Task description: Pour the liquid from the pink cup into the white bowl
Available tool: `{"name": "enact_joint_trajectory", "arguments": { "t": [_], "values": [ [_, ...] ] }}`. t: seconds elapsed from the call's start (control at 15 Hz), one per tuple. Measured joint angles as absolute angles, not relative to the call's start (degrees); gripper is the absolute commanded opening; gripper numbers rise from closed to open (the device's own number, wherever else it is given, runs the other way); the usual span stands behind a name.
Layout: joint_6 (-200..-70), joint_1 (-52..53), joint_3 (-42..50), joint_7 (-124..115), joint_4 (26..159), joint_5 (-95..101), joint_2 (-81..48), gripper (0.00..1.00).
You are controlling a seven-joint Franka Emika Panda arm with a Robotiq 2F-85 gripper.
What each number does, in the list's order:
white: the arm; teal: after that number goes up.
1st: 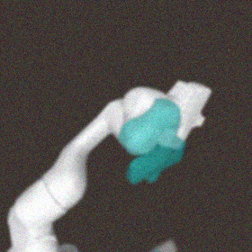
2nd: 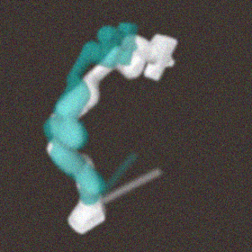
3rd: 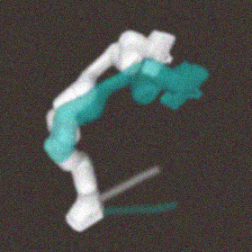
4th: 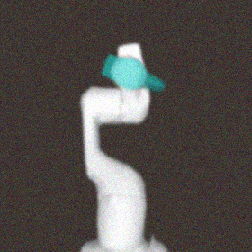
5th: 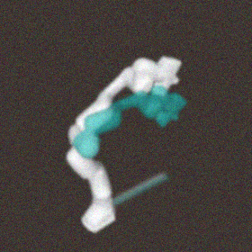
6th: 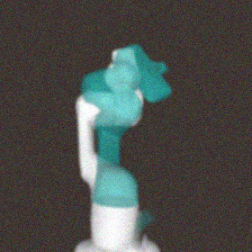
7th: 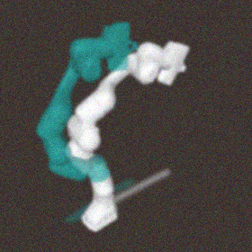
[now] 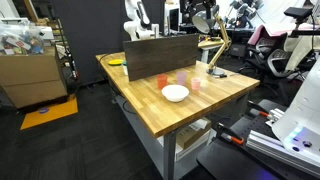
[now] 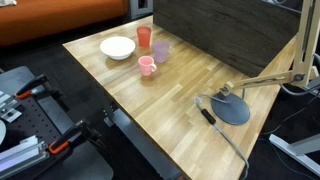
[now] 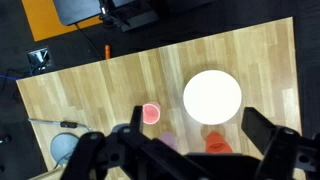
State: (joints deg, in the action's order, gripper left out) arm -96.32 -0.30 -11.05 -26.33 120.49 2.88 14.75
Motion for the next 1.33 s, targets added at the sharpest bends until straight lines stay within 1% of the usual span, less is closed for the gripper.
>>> {"name": "enact_joint_trajectory", "arguments": {
  "t": [1.07, 1.33],
  "values": [
    [-96.55, -0.16, -10.78, -26.55, 120.48, 2.88, 14.77, 1.0],
    [-96.65, -0.22, -8.2, -26.66, 120.67, -0.08, 15.27, 1.0]
  ]
}}
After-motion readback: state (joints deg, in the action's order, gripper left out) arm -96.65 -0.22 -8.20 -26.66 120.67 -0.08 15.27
